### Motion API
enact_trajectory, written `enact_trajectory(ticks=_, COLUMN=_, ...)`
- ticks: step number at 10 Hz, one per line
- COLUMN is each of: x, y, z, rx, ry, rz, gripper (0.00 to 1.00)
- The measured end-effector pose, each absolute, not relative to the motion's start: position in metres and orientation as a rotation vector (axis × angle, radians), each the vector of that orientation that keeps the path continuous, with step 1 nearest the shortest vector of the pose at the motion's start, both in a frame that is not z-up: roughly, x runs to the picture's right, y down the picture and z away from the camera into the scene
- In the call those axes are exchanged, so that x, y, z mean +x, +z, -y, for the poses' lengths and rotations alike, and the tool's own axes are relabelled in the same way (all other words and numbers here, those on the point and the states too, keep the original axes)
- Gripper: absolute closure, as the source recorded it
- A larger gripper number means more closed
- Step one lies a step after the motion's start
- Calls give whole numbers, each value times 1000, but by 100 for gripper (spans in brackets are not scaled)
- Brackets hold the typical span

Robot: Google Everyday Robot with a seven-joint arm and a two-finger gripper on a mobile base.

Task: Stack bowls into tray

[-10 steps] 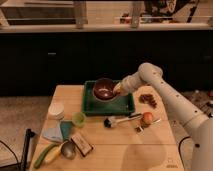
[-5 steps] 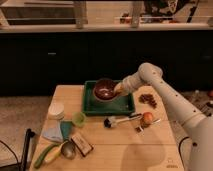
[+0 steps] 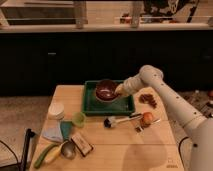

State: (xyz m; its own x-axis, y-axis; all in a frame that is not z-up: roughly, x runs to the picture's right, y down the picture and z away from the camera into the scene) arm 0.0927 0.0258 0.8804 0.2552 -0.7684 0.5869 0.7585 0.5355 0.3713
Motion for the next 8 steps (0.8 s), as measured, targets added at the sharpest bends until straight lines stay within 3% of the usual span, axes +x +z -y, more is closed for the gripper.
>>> enact_trajectory(ticks=5, x=106, y=903, z=-46, rx=20, ry=-987, rz=781, gripper=99)
enact_trajectory(ticks=8, x=112, y=911, z=-52, rx=27, ry=-964, rz=774, gripper=73)
